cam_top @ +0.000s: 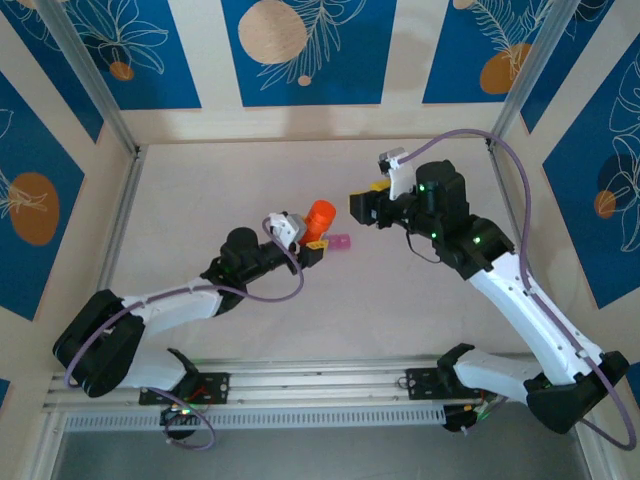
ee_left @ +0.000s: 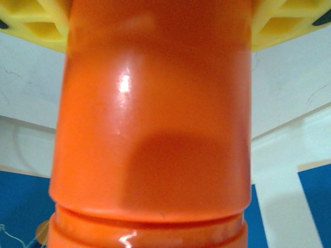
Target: Sort the pills into containers
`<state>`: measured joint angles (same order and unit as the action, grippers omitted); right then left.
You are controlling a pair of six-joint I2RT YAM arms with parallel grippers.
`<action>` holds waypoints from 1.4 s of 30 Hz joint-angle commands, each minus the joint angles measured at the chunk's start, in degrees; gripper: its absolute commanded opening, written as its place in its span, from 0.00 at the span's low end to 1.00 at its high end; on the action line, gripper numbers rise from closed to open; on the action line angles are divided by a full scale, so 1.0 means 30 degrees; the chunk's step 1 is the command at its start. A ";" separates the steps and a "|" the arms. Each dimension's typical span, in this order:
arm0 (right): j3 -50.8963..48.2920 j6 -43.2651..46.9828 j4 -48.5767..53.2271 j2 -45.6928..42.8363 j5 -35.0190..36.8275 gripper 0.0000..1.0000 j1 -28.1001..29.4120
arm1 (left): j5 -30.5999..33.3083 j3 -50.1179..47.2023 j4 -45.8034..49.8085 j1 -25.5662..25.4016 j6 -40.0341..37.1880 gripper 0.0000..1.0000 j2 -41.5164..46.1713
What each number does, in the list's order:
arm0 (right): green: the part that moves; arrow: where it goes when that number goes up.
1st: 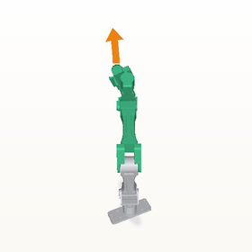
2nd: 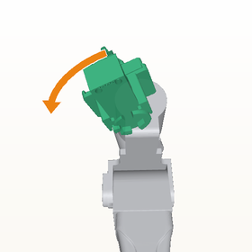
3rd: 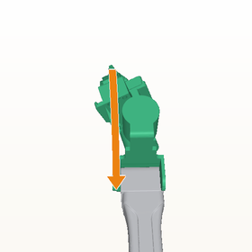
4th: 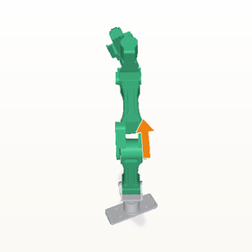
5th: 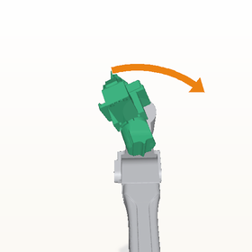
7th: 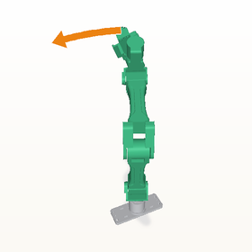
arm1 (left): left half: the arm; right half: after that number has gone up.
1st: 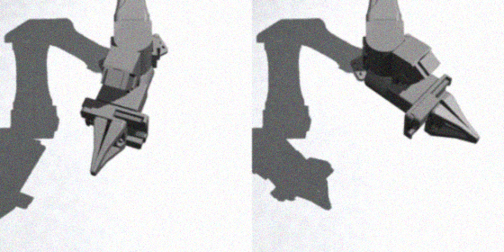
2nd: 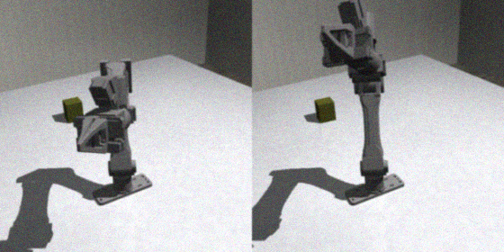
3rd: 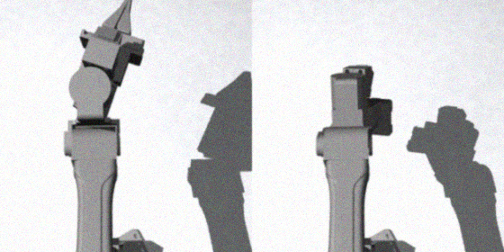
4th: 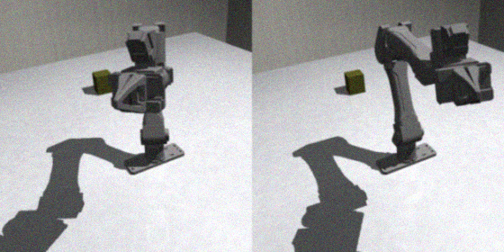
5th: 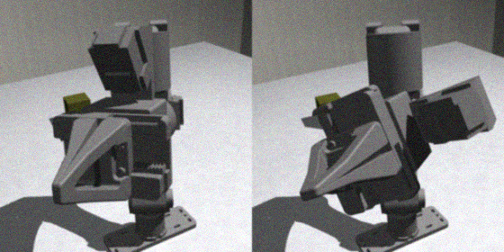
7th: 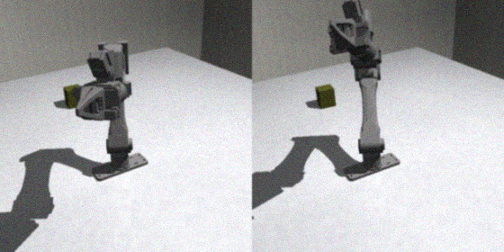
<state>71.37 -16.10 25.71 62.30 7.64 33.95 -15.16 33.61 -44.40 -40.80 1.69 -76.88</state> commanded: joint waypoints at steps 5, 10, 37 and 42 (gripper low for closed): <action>0.0029 -0.3226 -0.1984 0.1925 0.2526 0.60 0.1646 | 0.0881 0.0702 -0.0657 -0.0083 0.1190 0.00 -0.0211; 0.0408 -0.3787 -0.2087 0.3210 0.2060 0.63 0.1834 | 0.0552 0.0553 -0.1077 -0.0080 0.1020 0.00 -0.0360; 0.0898 -0.4080 -0.1804 0.5143 0.0948 0.49 0.2569 | 0.1211 0.0767 -0.0536 -0.0083 0.0662 0.00 -0.0418; 0.0575 -0.3845 -0.1897 0.5003 -0.0143 0.39 0.2568 | 0.1234 0.0883 -0.0668 -0.0077 0.0754 0.00 -0.0416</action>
<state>72.53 -28.01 19.59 77.47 10.20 41.45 -12.71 34.35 -44.51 -40.80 4.01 -79.31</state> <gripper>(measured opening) 0.503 0.565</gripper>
